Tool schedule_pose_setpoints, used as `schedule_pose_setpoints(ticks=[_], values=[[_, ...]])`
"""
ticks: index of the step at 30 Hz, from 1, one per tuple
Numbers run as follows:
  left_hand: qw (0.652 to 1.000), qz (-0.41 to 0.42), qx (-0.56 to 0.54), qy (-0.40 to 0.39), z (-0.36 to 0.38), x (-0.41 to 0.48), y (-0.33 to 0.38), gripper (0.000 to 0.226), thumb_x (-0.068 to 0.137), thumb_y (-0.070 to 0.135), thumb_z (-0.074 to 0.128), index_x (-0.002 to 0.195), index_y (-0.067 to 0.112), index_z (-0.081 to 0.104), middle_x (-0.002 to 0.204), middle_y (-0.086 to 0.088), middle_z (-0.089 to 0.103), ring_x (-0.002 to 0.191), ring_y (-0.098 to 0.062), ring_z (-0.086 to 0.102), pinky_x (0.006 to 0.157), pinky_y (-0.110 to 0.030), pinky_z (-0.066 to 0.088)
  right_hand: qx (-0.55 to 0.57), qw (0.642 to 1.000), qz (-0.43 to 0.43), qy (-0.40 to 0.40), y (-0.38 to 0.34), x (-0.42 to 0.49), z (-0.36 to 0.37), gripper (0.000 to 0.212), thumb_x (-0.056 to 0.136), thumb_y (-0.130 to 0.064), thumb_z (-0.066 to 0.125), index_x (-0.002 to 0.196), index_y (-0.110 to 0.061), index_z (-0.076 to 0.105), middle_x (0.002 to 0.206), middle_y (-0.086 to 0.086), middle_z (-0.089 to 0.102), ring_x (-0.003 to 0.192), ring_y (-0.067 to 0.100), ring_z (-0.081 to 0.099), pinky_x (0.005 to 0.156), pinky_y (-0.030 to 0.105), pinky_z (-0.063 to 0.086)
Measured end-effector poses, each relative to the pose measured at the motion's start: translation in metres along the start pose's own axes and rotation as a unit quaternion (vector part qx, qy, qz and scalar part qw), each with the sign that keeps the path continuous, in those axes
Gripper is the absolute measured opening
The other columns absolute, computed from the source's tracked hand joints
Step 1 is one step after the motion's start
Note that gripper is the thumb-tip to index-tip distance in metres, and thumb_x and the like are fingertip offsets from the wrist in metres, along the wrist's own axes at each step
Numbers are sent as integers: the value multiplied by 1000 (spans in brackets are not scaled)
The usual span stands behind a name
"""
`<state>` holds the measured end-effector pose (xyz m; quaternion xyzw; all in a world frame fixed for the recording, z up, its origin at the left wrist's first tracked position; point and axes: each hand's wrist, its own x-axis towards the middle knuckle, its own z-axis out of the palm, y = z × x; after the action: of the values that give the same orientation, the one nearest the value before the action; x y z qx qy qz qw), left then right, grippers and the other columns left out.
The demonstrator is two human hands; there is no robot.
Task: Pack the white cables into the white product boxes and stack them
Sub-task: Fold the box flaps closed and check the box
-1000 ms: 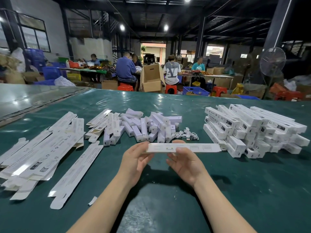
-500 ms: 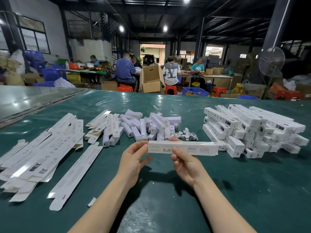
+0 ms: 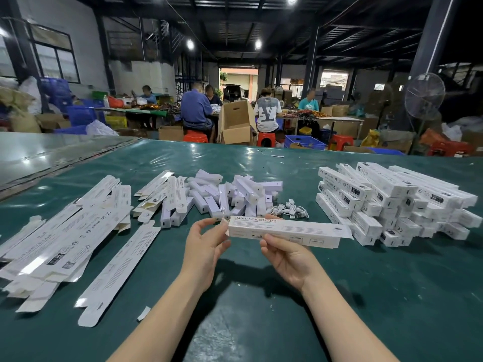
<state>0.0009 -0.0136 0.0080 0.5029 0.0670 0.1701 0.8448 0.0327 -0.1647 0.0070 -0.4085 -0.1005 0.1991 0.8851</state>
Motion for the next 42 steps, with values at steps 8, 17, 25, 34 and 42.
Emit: schedule_pose_setpoints(ticks=[8,17,25,34,42], values=[[999,-41,-18,-20,1,-3,1,5,87,11,56,87,8,60,77,-4,65,69,-10,60,55,-14,51,1,999,-11,-31,-1,-2,-2,36,62,11,56,85,-10,73,68,9,69,51,15,65,47,20,53],[998,-60,-24,25,5,-5,4,9,86,9,57,78,12,61,71,-3,64,63,-11,58,49,-17,50,25,999,-11,-27,-2,-4,-2,35,64,10,52,75,-12,77,62,7,68,48,13,64,45,19,52],[984,37,139,101,13,-14,4,17,86,18,63,71,22,68,70,6,67,74,-12,62,54,-21,50,-18,999,-27,-23,-1,-2,-2,38,64,10,55,96,-8,64,63,8,68,51,15,65,49,21,54],[915,22,390,-103,30,-24,-20,21,91,23,49,78,36,60,128,6,48,126,-11,36,107,-27,24,-175,966,-149,120,-1,4,-5,13,70,-7,69,82,-6,63,54,2,56,36,5,44,38,17,37],[737,140,654,-95,36,35,-15,49,83,20,53,132,24,45,141,-9,33,132,-25,25,106,-31,25,-492,751,-299,323,3,11,-10,23,77,-35,70,80,-23,51,75,-5,52,72,17,45,58,26,23]])
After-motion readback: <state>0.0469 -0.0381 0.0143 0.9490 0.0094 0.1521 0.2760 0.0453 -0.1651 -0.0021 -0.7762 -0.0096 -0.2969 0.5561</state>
